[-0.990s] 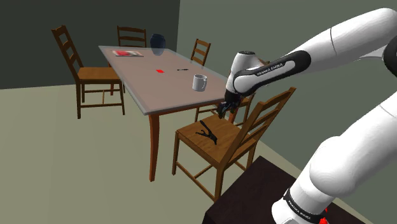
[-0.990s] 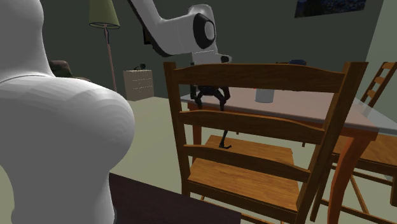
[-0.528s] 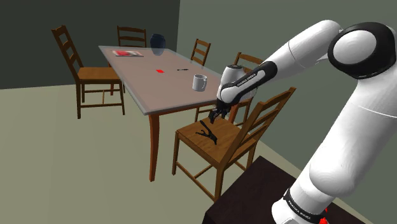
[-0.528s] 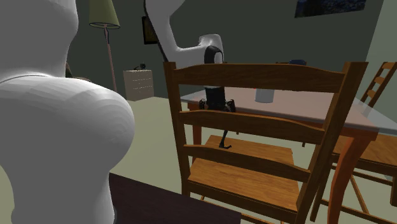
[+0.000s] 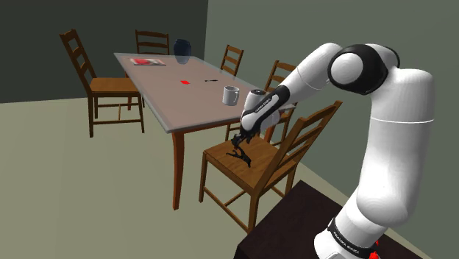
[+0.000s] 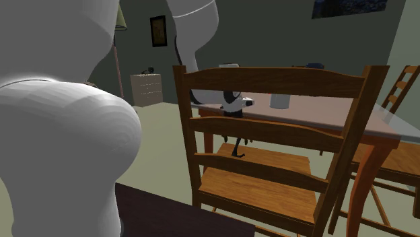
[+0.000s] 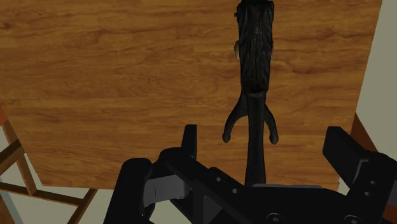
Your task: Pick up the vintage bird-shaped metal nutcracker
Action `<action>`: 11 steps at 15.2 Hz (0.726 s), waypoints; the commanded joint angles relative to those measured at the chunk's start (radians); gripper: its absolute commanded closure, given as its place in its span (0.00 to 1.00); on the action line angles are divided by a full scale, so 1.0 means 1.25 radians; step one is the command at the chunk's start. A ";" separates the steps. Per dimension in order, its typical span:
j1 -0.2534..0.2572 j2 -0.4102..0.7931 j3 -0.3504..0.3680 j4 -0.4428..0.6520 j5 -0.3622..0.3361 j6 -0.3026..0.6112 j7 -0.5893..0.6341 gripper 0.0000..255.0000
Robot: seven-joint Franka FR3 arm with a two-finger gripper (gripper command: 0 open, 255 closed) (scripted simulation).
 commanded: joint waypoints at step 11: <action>-0.010 0.087 0.008 0.018 0.010 0.071 -0.006 1.00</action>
